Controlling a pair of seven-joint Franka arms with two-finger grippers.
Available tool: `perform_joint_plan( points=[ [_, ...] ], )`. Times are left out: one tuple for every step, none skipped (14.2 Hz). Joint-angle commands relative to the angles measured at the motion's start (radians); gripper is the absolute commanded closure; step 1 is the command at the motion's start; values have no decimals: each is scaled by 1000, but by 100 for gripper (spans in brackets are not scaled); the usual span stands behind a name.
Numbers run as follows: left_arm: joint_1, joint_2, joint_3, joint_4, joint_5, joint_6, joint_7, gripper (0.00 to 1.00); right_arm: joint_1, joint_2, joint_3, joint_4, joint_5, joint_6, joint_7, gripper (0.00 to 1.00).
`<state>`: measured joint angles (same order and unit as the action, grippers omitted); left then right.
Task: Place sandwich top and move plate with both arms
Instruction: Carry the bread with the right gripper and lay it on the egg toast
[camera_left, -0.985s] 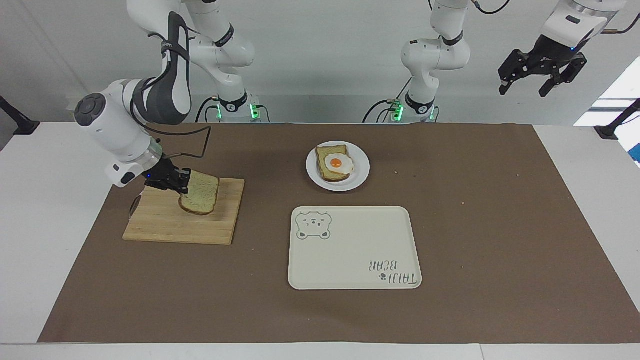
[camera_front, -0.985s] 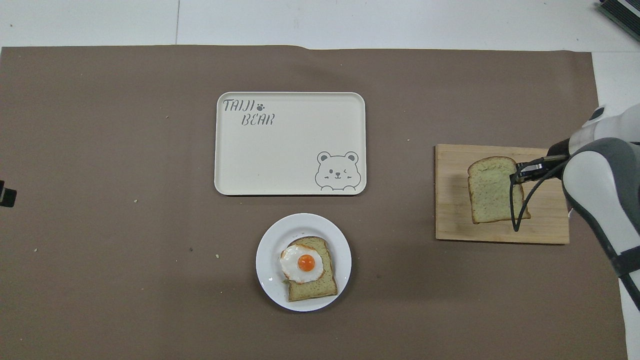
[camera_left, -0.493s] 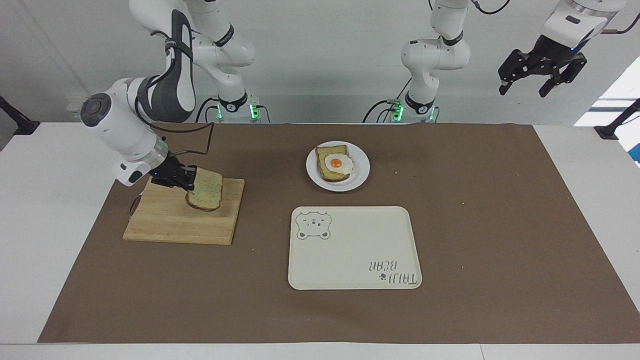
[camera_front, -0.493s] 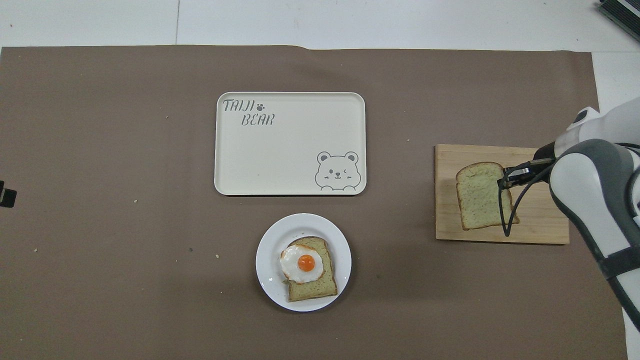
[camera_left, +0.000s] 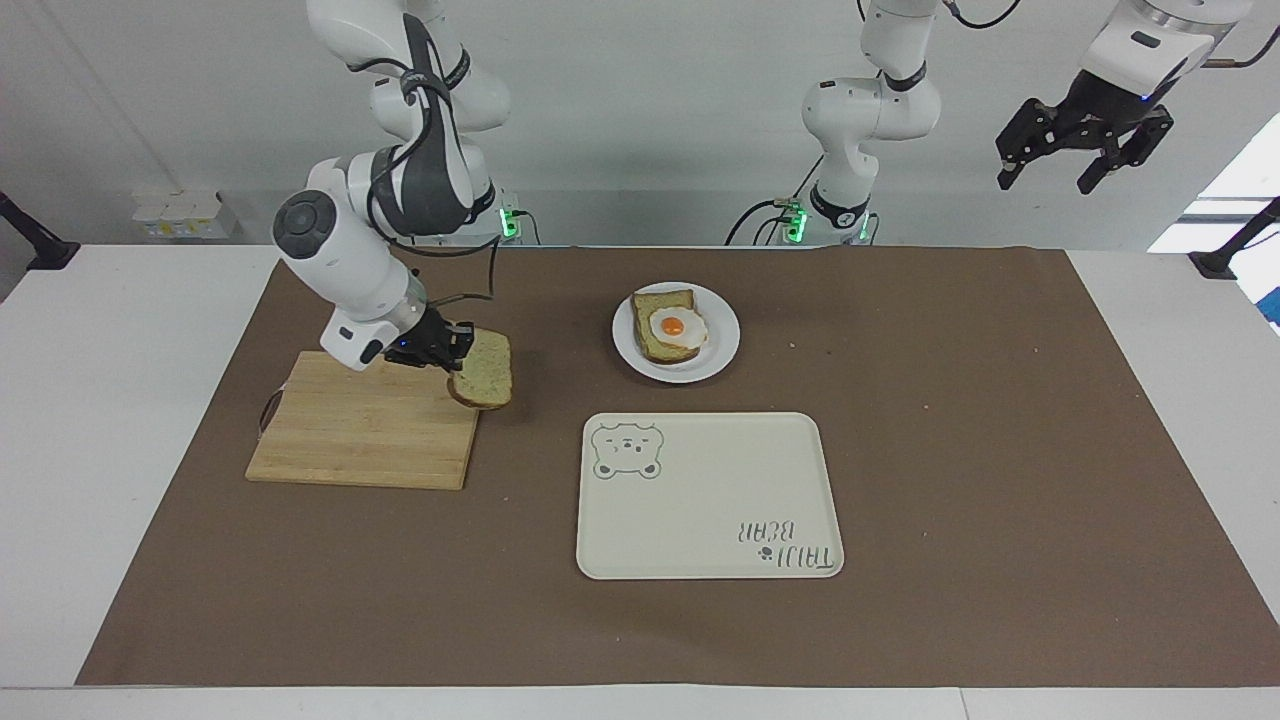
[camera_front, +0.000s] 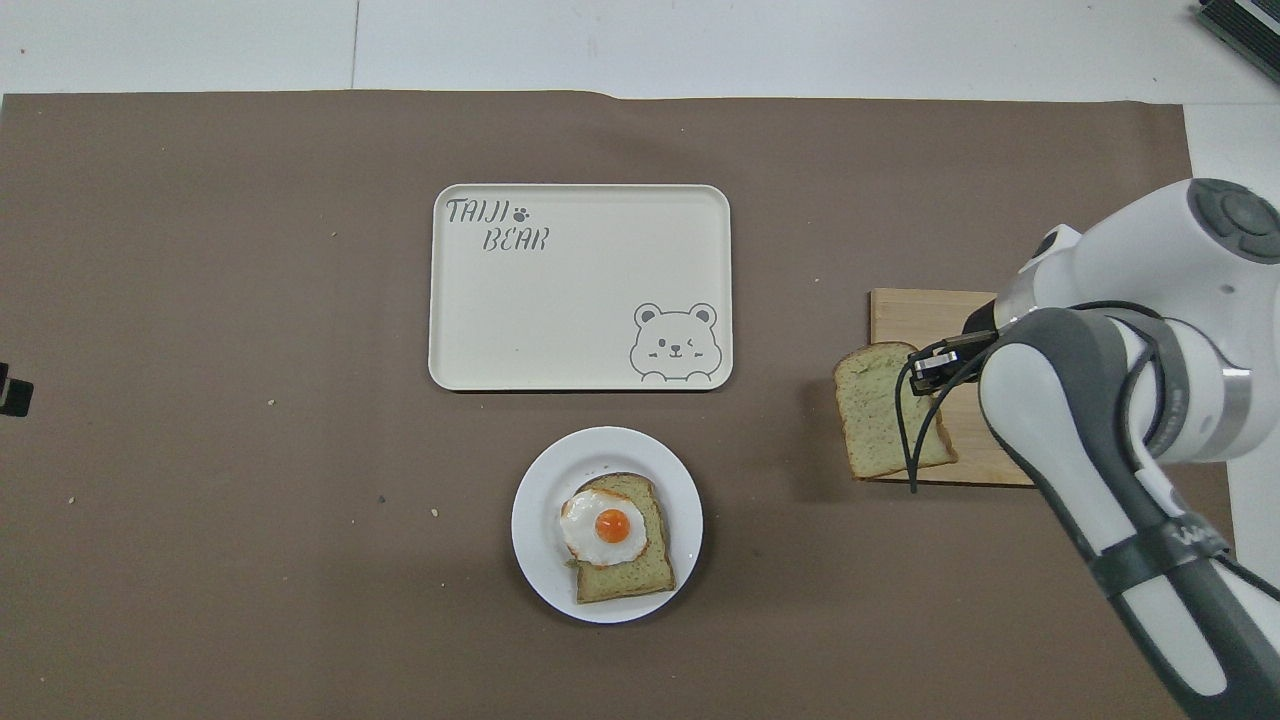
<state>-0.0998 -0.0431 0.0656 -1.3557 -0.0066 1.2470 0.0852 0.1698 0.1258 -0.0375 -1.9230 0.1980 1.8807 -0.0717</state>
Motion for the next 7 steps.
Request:
perform_joint_plan(
  points=[
    [-11,-21,3,-20,8,-14,-4,0,78,-46,-2,-42,58,9,105,100],
    [-11,-21,3,-20,8,-14,-4,0,102,-48,-1,-42,75,11,133,100],
    [-11,-21,3,-19,8,-12,-4,0,141,-49,-1,-42,90,15,157,100],
    [-11,-21,3,-20,8,-14,-2,0,169,-54,-1,-42,112,21,194,100],
    [-11,-21,3,-20,8,-14,-2,0,198,-55,-1,-42,132,37,229,100],
    [-11,-21,3,-20,8,-14,-2,0,235,-57,-1,-42,156,53,262,100],
    [-11,-21,3,-19,8,-14,-2,0,272,-52,-1,-42,182,76,304,100]
  ],
)
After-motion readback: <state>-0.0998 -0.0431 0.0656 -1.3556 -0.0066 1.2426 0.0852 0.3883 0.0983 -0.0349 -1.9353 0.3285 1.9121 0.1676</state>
